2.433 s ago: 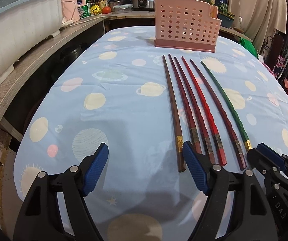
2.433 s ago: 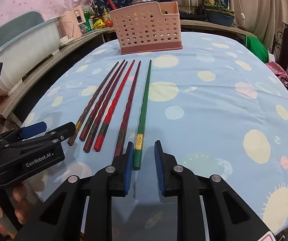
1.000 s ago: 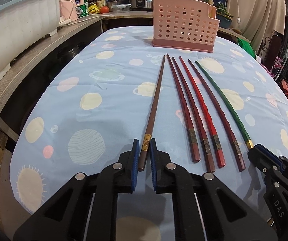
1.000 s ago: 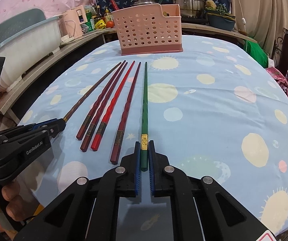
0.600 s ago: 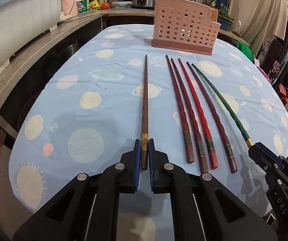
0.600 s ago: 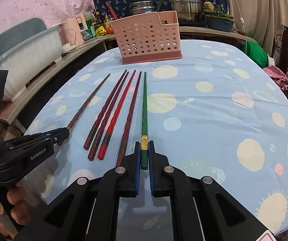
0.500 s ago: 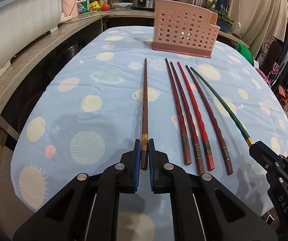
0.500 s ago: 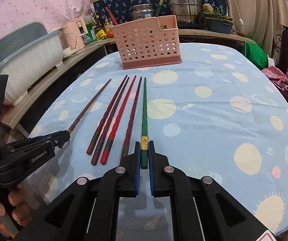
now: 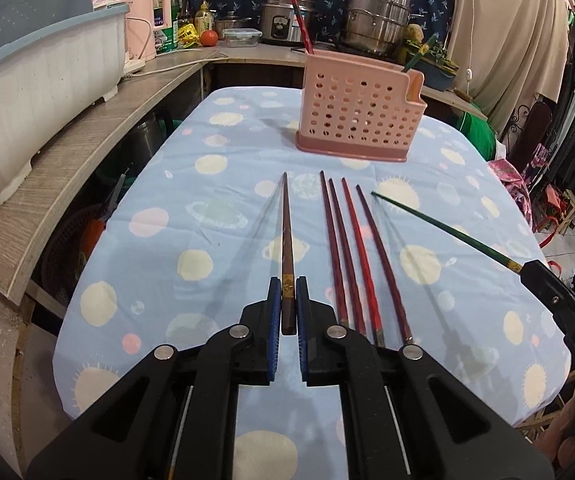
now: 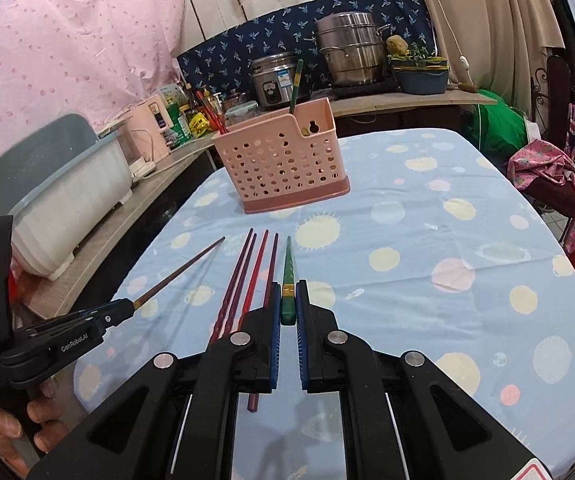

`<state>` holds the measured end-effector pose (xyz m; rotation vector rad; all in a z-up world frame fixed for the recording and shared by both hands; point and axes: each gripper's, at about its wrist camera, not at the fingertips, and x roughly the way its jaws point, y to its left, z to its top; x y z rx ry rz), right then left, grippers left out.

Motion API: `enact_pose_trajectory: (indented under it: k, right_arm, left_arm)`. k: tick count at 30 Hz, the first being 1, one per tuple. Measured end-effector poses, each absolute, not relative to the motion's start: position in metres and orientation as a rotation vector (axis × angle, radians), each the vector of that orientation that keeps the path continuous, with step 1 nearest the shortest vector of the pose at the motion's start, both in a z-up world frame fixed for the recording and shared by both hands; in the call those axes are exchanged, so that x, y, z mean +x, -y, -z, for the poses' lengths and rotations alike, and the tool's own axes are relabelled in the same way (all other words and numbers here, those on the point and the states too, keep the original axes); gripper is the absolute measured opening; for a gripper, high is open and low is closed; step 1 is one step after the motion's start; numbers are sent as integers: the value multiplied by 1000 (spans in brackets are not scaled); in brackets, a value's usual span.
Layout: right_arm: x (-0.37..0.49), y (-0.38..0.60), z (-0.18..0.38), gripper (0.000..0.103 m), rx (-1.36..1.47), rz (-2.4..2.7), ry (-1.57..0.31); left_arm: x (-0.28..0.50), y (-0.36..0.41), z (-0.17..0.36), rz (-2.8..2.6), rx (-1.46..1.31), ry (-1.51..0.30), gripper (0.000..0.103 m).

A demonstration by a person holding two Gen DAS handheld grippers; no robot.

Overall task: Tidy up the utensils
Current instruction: 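Lift both chopsticks and carry them over the pink basket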

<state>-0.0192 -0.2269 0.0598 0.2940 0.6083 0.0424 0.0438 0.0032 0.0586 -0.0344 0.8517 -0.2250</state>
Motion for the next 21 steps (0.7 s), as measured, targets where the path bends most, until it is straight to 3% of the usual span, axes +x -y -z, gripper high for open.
enact_pose_trajectory:
  k: [21]
  right_arm:
    - [30,262,-144,7,343,-54,-397]
  left_arm:
    - [99,6,-169,209,-53,-603,7]
